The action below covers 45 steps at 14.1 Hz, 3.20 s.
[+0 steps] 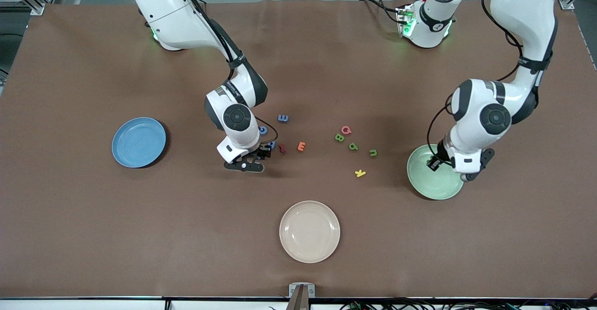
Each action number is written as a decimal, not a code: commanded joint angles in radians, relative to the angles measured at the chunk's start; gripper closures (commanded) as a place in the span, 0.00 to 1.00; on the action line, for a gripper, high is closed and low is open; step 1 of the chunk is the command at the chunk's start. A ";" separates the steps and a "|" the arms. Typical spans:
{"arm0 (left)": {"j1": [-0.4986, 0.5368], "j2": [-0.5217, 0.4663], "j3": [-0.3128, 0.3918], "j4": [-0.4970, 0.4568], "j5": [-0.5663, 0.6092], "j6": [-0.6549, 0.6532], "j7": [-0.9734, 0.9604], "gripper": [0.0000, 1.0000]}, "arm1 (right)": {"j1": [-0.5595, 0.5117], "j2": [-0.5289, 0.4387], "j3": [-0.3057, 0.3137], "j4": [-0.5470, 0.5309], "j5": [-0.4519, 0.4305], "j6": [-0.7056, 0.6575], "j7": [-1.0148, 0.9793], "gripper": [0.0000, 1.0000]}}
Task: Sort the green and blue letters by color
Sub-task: 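Carry the green n to the green plate while the right gripper grasps the x, then drop the green letter on the green plate while the right gripper carries the x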
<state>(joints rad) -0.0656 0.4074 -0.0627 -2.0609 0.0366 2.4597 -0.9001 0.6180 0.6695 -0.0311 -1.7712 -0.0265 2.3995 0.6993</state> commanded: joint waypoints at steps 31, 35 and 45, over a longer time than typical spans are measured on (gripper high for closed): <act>-0.258 0.076 -0.042 0.013 0.016 0.053 0.076 1.00 | -0.593 -0.286 -0.009 -0.152 -0.023 -0.215 -0.929 1.00; -0.169 -0.021 -0.037 0.024 0.016 -0.034 0.168 1.00 | -0.681 -0.326 -0.009 -0.348 -0.023 -0.011 -1.038 1.00; 0.079 0.068 -0.042 0.057 0.016 -0.008 0.486 0.99 | -0.676 -0.344 -0.001 -0.459 -0.007 0.030 -1.032 0.12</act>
<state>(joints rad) 0.0286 0.4455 -0.0951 -2.0235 0.0371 2.4412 -0.4090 -0.0493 0.3658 -0.0422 -2.1975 -0.0343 2.4284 -0.3342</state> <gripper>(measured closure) 0.727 0.577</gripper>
